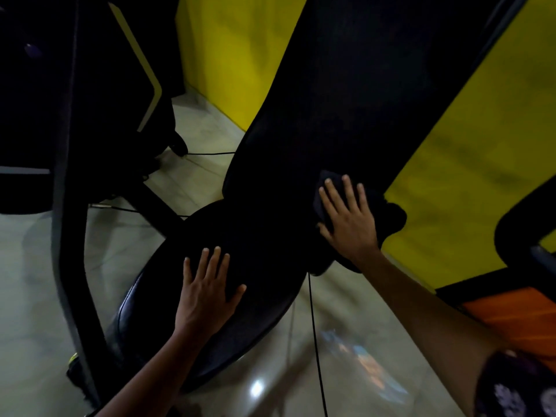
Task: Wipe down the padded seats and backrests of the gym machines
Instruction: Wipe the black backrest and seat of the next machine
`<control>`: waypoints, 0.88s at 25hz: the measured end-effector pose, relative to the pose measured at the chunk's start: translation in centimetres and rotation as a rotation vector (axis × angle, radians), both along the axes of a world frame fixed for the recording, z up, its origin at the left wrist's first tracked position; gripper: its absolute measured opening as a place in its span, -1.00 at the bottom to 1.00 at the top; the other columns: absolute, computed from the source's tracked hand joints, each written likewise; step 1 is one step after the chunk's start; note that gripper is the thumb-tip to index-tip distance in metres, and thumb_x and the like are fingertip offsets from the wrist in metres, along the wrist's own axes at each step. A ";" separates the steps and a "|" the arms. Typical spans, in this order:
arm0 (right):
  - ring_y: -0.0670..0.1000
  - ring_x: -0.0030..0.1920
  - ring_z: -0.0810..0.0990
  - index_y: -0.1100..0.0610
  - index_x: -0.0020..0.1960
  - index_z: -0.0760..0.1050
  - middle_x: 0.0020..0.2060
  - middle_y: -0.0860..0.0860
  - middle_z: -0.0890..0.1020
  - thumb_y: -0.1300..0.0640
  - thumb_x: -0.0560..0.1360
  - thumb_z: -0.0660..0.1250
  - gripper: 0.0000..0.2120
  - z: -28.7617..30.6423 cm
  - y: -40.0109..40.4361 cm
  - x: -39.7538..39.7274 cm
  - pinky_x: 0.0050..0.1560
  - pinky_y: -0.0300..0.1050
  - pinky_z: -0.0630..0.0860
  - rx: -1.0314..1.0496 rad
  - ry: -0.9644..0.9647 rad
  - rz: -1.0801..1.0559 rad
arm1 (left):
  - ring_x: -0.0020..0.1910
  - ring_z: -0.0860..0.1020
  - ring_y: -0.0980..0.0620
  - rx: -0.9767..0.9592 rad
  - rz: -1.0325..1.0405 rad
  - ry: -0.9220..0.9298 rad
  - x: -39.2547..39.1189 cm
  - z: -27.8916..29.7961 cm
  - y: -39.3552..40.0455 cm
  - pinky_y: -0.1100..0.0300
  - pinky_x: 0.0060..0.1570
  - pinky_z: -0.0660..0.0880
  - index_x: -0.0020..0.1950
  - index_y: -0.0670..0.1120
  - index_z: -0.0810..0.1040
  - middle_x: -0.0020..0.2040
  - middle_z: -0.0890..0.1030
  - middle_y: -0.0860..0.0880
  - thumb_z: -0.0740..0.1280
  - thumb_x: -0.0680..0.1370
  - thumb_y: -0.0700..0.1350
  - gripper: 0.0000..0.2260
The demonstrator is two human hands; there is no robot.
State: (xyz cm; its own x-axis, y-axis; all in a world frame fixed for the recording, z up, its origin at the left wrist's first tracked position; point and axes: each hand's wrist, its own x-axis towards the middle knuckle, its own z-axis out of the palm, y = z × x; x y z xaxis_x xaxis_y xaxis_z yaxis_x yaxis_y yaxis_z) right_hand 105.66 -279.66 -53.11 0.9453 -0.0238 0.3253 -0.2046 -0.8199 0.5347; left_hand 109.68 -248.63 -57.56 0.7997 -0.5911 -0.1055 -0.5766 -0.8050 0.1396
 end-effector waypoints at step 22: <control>0.23 0.20 0.37 -0.02 0.43 0.34 0.32 0.13 0.47 0.11 0.49 0.19 -0.50 5.7 -1.9 1.9 0.15 0.15 0.31 -0.079 -0.341 -0.097 | 0.42 0.32 -0.19 -0.016 0.020 -0.038 -0.1 -0.8 -0.6 -0.16 0.40 -0.01 0.36 -0.13 0.46 0.40 0.41 -0.15 0.07 0.46 0.29 -0.34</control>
State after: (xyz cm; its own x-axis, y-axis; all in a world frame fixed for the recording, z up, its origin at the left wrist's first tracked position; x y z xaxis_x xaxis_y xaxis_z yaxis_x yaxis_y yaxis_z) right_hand 107.58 -281.61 -47.42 0.7765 -0.0705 0.6261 -0.4573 -0.7467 0.4831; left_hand 109.60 -249.19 -58.32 0.8144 -0.5766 -0.0655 -0.5658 -0.8140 0.1311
